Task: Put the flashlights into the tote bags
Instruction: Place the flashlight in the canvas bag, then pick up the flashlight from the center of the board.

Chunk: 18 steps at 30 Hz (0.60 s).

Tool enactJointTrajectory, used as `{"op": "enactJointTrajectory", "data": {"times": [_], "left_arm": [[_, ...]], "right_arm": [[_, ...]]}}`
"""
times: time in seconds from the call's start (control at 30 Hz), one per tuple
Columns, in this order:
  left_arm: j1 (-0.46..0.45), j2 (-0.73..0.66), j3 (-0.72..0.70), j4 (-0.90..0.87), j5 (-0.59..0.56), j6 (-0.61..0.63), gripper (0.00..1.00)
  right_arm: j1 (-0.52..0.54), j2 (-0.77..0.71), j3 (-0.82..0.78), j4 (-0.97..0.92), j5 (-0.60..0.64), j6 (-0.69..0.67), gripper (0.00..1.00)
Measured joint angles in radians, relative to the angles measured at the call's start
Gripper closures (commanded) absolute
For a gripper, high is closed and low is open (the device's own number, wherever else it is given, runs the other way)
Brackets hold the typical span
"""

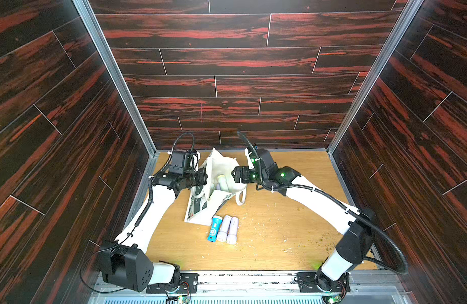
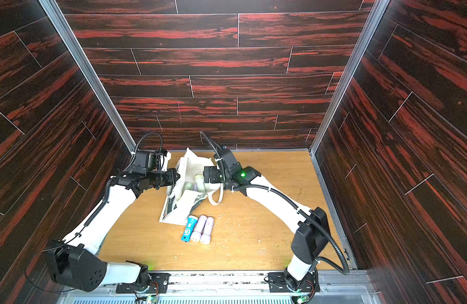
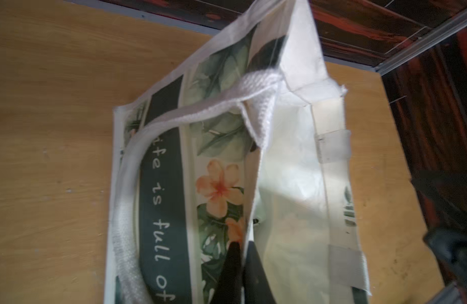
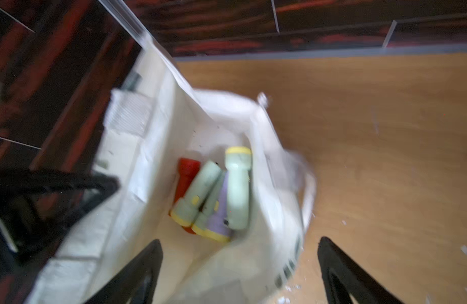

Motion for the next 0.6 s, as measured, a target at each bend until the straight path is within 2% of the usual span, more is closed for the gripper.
{"op": "enactJointTrajectory", "data": {"times": [0.1, 0.2, 0.33, 0.53, 0.6], "left_arm": [[0.000, -0.002, 0.000, -0.006, -0.022, 0.006, 1.00], [0.000, -0.002, 0.000, -0.013, -0.051, 0.013, 1.00], [0.000, -0.002, 0.000, -0.023, -0.092, 0.021, 1.00], [-0.003, -0.002, 0.000, -0.048, -0.149, 0.032, 1.00], [-0.003, -0.002, 0.000, -0.060, -0.179, 0.032, 1.00]], "right_arm": [[0.058, -0.024, -0.060, -0.034, 0.045, 0.045, 0.09], [0.135, -0.051, -0.134, -0.064, 0.088, 0.115, 0.20], [0.214, -0.090, -0.219, -0.086, 0.131, 0.229, 0.28], [0.252, -0.103, -0.321, -0.097, 0.114, 0.358, 0.30], [0.264, -0.103, -0.341, -0.103, 0.108, 0.378, 0.27]]}}
